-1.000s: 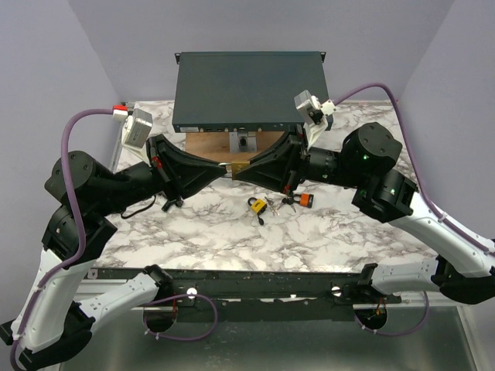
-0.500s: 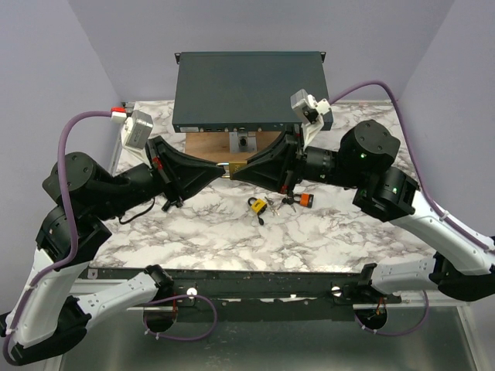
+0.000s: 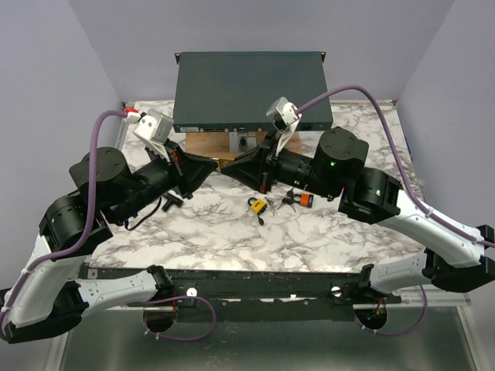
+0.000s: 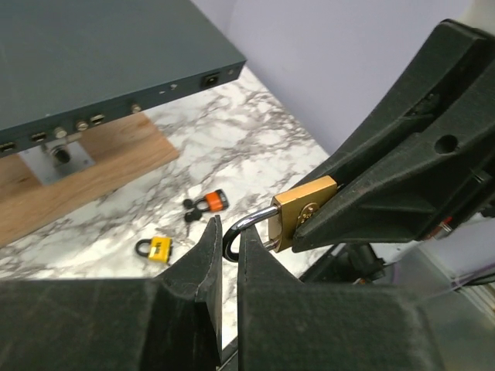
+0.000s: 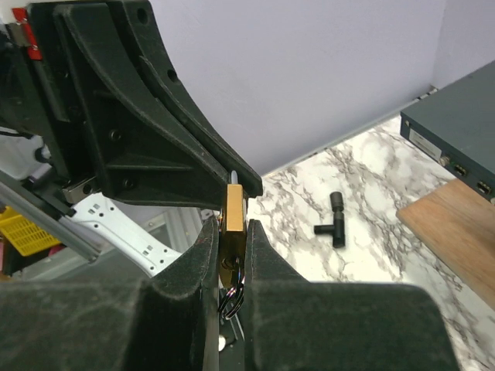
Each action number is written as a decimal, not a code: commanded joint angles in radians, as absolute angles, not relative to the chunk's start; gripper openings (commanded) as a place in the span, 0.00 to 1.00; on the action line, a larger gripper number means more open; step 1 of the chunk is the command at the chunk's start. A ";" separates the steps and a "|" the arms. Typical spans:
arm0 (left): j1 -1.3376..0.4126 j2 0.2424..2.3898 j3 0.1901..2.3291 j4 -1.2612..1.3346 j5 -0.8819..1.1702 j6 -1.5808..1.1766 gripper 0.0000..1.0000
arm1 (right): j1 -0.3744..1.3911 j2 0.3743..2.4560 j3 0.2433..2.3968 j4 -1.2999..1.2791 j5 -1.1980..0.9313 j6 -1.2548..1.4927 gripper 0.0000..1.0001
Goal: Lock with the key
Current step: Lock the lock.
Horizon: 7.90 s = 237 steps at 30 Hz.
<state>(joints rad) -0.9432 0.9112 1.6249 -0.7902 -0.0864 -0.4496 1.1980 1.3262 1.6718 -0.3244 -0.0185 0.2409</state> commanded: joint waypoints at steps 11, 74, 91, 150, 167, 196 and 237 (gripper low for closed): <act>-1.110 1.090 1.803 -0.765 0.065 -0.449 0.00 | 1.236 1.462 1.630 -0.314 -0.004 0.181 0.01; -1.171 1.186 1.883 -0.571 0.263 -0.592 0.00 | 1.235 1.515 1.507 -0.212 -0.020 0.253 0.01; -1.173 1.237 1.928 -0.635 0.325 -0.614 0.00 | 1.232 1.553 1.517 -0.236 0.025 0.231 0.01; -1.170 0.850 1.561 -0.513 -0.107 -0.413 0.00 | 1.232 1.113 1.327 -0.183 0.060 0.195 0.95; -1.170 0.716 1.553 -0.608 -0.020 -0.290 0.00 | 1.008 1.106 1.387 -0.206 -0.515 0.158 0.92; -1.170 0.745 1.623 -0.670 0.084 -0.301 0.00 | 0.915 1.333 1.533 0.104 -0.991 0.401 0.61; -1.170 0.756 1.619 -0.680 -0.084 -0.271 0.00 | 0.914 1.249 1.361 0.129 -0.940 0.412 0.01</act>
